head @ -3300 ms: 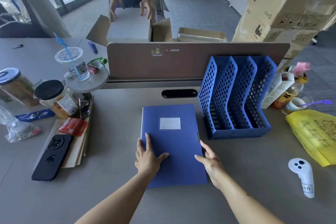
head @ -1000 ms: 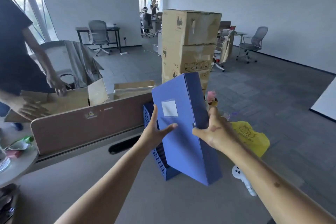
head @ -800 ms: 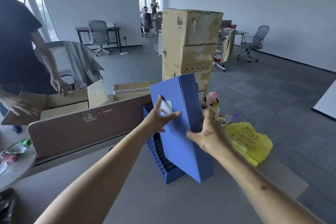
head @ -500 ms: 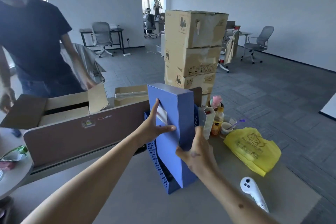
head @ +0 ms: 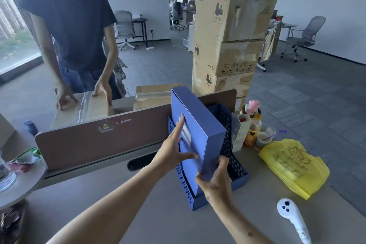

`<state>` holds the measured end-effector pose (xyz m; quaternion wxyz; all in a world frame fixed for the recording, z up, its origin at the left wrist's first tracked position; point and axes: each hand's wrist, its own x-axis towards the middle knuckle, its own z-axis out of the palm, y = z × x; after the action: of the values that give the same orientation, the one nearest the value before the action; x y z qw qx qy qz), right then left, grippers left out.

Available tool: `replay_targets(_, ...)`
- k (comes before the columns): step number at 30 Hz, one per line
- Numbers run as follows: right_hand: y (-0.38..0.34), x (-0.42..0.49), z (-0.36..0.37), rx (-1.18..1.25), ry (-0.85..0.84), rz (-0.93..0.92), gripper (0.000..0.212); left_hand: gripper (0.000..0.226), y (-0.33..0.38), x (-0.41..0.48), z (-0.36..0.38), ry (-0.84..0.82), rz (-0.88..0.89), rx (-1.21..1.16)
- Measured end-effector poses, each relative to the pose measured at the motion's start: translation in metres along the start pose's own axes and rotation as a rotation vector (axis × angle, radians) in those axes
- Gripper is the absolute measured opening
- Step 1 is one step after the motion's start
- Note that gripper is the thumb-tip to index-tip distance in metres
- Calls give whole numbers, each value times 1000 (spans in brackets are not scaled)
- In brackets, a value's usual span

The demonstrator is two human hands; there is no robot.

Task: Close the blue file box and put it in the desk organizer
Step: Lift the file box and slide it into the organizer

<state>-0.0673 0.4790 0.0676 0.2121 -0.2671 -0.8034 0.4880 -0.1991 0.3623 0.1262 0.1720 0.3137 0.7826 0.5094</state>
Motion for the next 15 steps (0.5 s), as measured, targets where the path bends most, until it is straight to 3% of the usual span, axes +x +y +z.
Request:
replay_targets(9,39,-10,21,-32,-47,103,56,121,-30,-15,20,52,-157,140)
replay_targets(15,50,-13,24,-23,-84,78,59,115,-36,-27,24,59,-184,161)
